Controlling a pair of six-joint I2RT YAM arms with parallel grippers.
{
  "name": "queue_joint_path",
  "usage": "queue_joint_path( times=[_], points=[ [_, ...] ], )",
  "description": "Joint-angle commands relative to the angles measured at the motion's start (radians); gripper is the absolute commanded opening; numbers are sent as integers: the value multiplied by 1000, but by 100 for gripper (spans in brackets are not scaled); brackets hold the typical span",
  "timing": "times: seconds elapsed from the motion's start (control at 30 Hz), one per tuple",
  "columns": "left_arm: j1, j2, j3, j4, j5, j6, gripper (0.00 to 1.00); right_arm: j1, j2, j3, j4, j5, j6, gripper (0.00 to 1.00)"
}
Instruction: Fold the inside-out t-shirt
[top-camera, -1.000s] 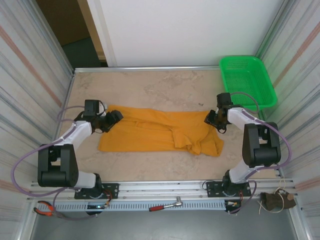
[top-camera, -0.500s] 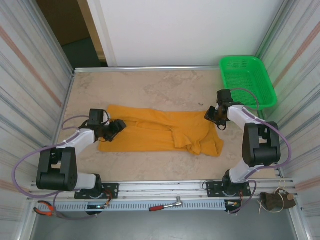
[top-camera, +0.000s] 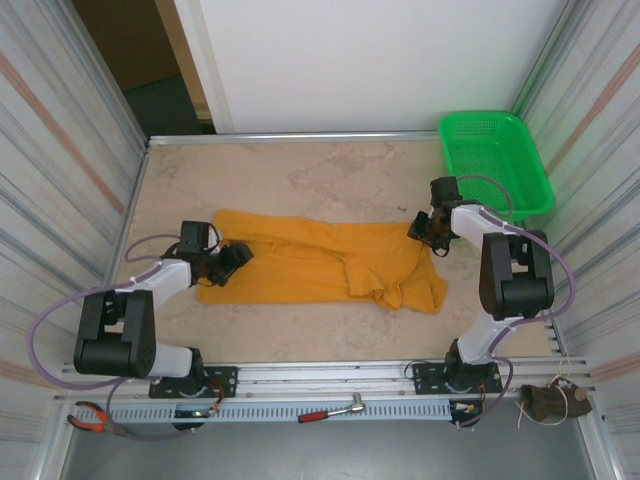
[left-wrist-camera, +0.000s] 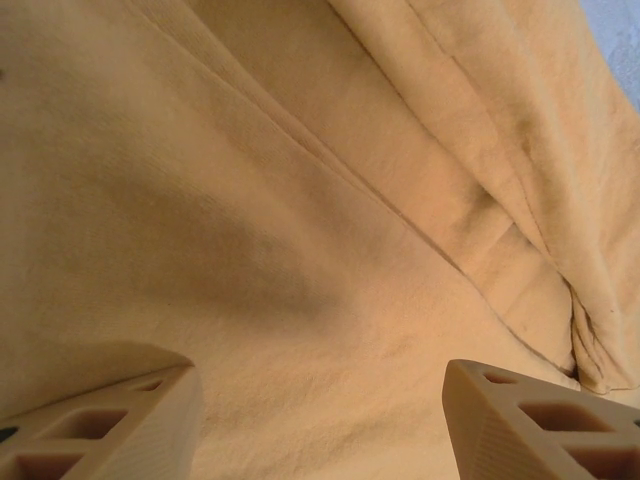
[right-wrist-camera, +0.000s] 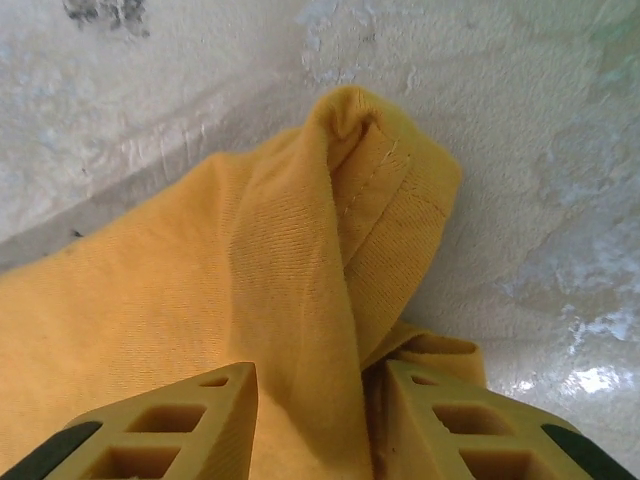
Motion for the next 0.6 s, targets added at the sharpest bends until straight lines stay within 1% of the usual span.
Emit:
queue_joint_path(
  times=[0.0,0.1,0.37,0.53,0.57],
  points=[
    [-4,16,-13,0,-25,-5,65,-9,15,29,1,-23,-20,23],
    [-4,37,-11,-22,-42,-14,65,-19,9,49,-6,-27,-25,0],
    [-5,95,-22,-74,-129,-48,64,-77,43,200,-74,-55,-62,0],
    [-5,118,-23,-64,-135,-44,64,-92,170,330,-129,-75,-104,0],
    [-5,120,-22,-64,-136,-45,64,-94,191,345,-129,-76,-110,3]
  ],
)
